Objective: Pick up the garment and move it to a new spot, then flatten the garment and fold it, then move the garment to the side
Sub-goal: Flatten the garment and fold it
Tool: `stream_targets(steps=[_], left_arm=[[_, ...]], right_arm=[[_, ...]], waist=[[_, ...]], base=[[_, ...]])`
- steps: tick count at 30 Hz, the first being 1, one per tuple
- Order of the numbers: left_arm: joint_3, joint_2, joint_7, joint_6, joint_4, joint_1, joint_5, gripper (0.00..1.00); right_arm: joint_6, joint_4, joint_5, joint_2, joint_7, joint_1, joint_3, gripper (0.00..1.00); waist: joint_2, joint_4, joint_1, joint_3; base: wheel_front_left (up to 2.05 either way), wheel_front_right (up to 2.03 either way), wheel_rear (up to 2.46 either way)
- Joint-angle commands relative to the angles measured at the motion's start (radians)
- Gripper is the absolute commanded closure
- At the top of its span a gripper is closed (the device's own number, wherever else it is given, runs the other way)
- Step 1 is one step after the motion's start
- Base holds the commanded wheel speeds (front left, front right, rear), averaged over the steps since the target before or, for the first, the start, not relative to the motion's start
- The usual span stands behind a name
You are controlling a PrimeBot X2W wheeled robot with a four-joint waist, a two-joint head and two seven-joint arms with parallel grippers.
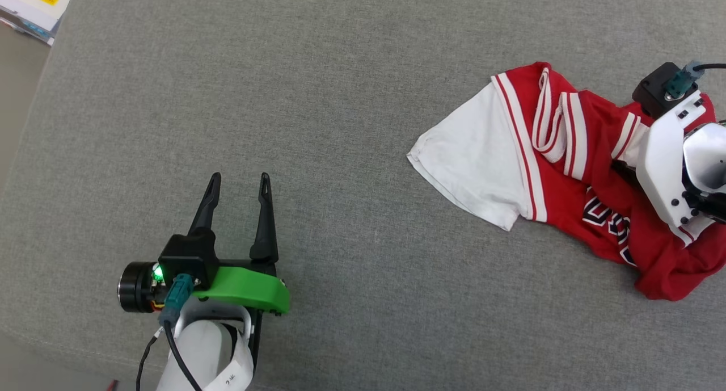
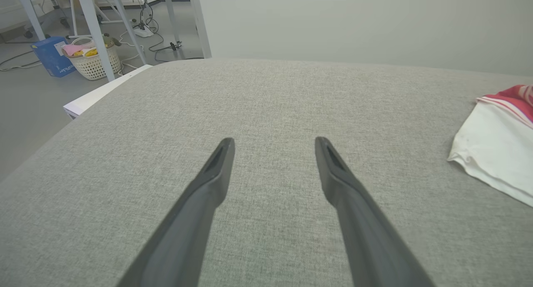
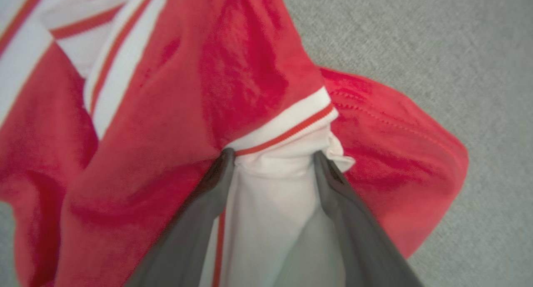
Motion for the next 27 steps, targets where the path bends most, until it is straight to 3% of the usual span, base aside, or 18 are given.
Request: stream_targets(steps=[1,4,5,6,15,21,27], left_arm=[[0.004,-0.004,-0.006,0.006,0.004,-0.009,-0.006,0.00],[0.015,-0.004,-0.006,0.005,0.010,0.005,0.003,0.00],[0.032,-0.004,-0.006,0.005,0.012,0.026,0.010,0.00],[0.036,-0.004,-0.006,0.004,0.014,0.036,0.012,0.00],[0.044,-0.004,-0.006,0.005,0.002,0.091,0.016,0.00],[0.041,-0.004,-0.006,0.003,-0.004,0.086,0.020,0.00],[0.038,-0.004,-0.006,-0.005,-0.003,0.056,0.027,0.00]], right_arm=[[0.001,0.017,0.016,0.031,-0.041,0.025,0.039,1.00],[0.001,0.012,0.010,0.021,-0.163,0.000,0.037,1.00],[0.001,-0.011,0.011,0.006,-0.273,-0.012,0.022,1.00],[0.001,-0.024,0.015,-0.004,-0.302,-0.010,0.015,1.00],[0.001,-0.121,0.084,-0.125,-0.422,0.100,-0.122,1.00],[0.001,-0.005,0.111,-0.161,-0.439,0.231,-0.239,1.00],[0.001,0.195,0.140,-0.125,-0.439,0.310,-0.337,1.00]], waist=[[0.0000,-0.004,-0.0001,-0.011],[0.0000,-0.019,-0.0001,-0.046],[0.0000,-0.041,-0.0001,-0.090],[0.0000,-0.048,-0.0001,-0.105],[0.0000,-0.108,-0.0001,-0.151],[0.0000,-0.122,-0.0001,-0.119],[0.0000,-0.107,-0.0001,-0.077]], base=[[0.00,0.00,0.00],[0.00,0.00,0.00],[0.00,0.00,0.00],[0.00,0.00,0.00],[0.00,0.00,0.00],[0.00,0.00,0.00],[0.00,0.00,0.00]])
